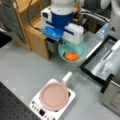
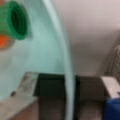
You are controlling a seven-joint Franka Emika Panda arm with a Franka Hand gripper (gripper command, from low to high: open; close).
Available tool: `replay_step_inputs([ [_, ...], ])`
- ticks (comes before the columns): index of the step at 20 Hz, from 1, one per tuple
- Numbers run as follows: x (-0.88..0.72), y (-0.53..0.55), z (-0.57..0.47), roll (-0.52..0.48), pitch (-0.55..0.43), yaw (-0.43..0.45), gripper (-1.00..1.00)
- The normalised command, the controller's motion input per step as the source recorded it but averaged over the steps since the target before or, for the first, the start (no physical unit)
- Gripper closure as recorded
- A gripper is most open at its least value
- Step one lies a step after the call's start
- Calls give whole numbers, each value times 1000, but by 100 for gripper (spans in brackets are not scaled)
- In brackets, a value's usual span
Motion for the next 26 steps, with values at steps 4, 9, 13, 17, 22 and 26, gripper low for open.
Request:
replay_step_inputs([
  [4, 481, -179, 209, -49, 238, 178, 100],
  [9, 490, -117, 244, -83, 267, 175, 100],
  [13, 517, -156, 219, -82, 296, 196, 100],
  [17, 515, -206, 201, -99, 331, 163, 100],
  [22, 610, -223, 215, -106, 331, 149, 100],
  [26, 582, -191, 251, -78, 354, 108, 100],
])
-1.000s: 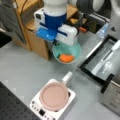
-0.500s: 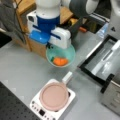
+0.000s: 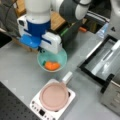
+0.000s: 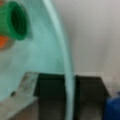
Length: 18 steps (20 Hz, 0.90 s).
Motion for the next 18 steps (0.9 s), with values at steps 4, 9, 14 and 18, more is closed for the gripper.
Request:
replay_step_inputs([
  [4, 498, -227, 262, -69, 362, 81, 100],
  [9, 523, -429, 231, -70, 318, 107, 100],
  [14, 537, -397, 189, -71, 317, 124, 100],
  [18, 531, -230, 168, -52, 307, 99, 100],
])
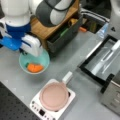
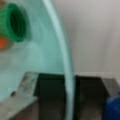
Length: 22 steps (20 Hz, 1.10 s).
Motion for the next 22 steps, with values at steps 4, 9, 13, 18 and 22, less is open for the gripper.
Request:
replay_step_inputs([
  [4, 466, -84, 119, -50, 289, 100, 100],
  [9, 387, 0, -57, -35, 302, 117, 100],
  [13, 378, -1, -261, 11, 258, 146, 100],
  [18, 376, -107, -224, 22, 226, 117, 100],
  [22, 377, -246, 46, 34, 165, 105, 100],
])
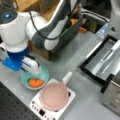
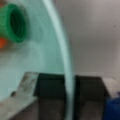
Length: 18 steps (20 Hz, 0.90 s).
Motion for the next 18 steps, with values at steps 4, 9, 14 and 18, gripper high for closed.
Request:
replay_step_inputs([
  [4, 333, -328, 216, 25, 141, 137, 100],
  [9, 279, -329, 198, 54, 136, 128, 100],
  [14, 301, -196, 71, 53, 120, 80, 100],
  [18, 353, -108, -7, 47, 90, 75, 100],
])
